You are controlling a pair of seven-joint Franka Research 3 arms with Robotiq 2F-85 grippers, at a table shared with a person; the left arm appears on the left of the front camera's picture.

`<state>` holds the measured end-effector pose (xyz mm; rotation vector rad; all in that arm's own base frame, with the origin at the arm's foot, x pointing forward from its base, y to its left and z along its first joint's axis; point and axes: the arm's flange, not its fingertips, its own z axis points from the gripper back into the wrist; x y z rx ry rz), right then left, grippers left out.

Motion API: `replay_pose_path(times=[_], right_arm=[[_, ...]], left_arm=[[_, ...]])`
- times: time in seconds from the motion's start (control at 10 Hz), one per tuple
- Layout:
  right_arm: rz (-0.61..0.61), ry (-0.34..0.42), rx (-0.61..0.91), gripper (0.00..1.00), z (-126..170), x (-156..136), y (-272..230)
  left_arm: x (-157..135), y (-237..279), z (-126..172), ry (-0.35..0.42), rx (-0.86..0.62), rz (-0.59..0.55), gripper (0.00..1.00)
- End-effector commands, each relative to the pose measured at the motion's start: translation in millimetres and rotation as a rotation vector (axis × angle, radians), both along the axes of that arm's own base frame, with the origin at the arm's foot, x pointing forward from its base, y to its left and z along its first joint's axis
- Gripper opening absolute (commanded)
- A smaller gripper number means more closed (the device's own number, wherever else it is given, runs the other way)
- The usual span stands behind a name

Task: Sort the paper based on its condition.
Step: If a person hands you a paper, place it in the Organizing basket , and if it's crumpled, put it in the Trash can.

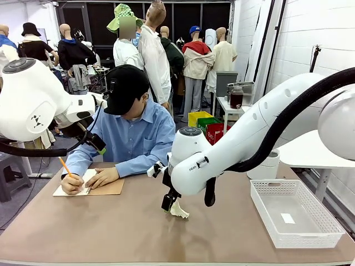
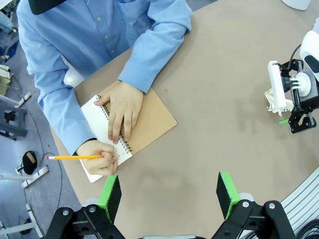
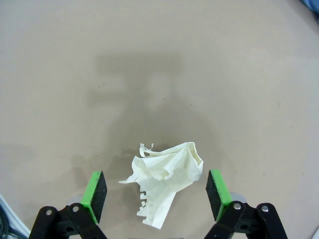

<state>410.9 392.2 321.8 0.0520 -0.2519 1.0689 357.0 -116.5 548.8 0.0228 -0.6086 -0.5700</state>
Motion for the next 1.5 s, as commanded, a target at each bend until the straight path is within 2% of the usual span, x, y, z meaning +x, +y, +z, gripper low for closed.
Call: replay_pose_path(times=[0.0, 0.9, 1.0, 1.2, 1.3, 1.4], right_arm=[[0.002, 0.0, -0.033, 1.0, -4.4, 6.0, 9.7], [-0.032, 0.026, -0.065, 1.0, -16.7, 26.5, 15.7], [-0.037, 0.04, -0.069, 0.95, -18.3, 28.4, 16.6], [-0.043, 0.052, -0.061, 0.64, -19.7, 30.7, 17.1], [-0.048, 0.055, -0.06, 0.64, -20.0, 31.6, 15.9], [-0.055, 0.067, -0.061, 0.59, -19.5, 32.3, 15.1]], left_arm=[[0.1, 0.5, 0.3, 0.0, -0.004, 0.0, 1.0], [0.1, 0.5, 0.3, 0.0, -0.004, 0.0, 1.0], [0.1, 0.5, 0.3, 0.0, -0.004, 0.0, 1.0], [0.1, 0.5, 0.3, 0.0, -0.004, 0.0, 1.0], [0.1, 0.5, 0.3, 0.0, -0.004, 0.0, 1.0], [0.1, 0.5, 0.3, 0.0, -0.004, 0.0, 1.0]])
